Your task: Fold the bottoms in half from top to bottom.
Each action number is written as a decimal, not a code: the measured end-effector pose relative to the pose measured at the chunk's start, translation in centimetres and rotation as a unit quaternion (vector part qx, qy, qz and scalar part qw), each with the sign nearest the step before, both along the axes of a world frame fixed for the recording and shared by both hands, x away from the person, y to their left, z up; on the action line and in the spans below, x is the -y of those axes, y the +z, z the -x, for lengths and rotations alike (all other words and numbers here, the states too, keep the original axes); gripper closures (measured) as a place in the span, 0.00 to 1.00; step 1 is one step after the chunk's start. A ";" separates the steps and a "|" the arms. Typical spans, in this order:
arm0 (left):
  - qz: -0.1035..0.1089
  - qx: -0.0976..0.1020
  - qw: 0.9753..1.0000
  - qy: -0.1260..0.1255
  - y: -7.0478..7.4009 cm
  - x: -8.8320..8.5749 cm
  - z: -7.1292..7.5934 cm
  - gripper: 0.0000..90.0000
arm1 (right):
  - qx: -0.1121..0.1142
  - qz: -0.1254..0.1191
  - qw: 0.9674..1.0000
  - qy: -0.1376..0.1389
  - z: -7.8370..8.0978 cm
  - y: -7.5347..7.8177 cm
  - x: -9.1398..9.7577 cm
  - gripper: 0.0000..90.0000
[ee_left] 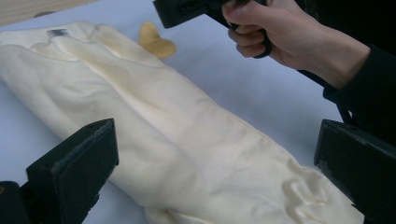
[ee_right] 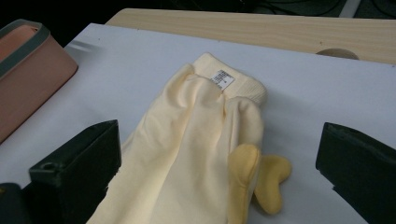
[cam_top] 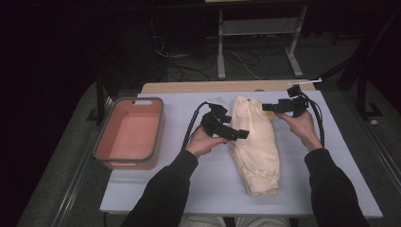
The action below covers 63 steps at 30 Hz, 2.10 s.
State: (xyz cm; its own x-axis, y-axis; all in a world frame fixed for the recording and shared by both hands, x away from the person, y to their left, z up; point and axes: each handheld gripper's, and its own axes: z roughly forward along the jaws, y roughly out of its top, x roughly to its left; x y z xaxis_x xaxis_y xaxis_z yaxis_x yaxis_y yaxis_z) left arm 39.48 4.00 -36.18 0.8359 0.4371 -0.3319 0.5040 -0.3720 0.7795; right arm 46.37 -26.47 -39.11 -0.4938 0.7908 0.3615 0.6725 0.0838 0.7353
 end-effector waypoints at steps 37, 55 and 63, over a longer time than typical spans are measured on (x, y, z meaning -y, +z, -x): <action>0.001 -0.001 0.996 0.089 -3.3 -1.9 -7.2 0.00 | -0.008 0.010 1.000 0.008 -0.7 -1.3 -1.0 0.01; 0.015 -0.043 0.992 0.121 -6.6 -1.0 -9.0 0.00 | -0.025 0.008 1.000 -0.014 -1.8 -2.6 -0.6 0.01; 0.007 -0.067 0.989 0.131 -7.6 -0.3 -9.3 0.01 | -0.047 0.012 0.998 -0.032 -2.5 -3.9 0.2 0.05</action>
State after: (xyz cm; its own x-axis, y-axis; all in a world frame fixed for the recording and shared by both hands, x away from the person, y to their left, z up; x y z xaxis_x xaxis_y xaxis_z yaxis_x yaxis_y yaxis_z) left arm 48.77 4.30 -43.82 0.6430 0.6267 -0.4402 0.6808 -0.2043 0.7034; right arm 48.86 -26.71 -42.98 -0.4059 0.8288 0.3851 0.7433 0.0542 0.6668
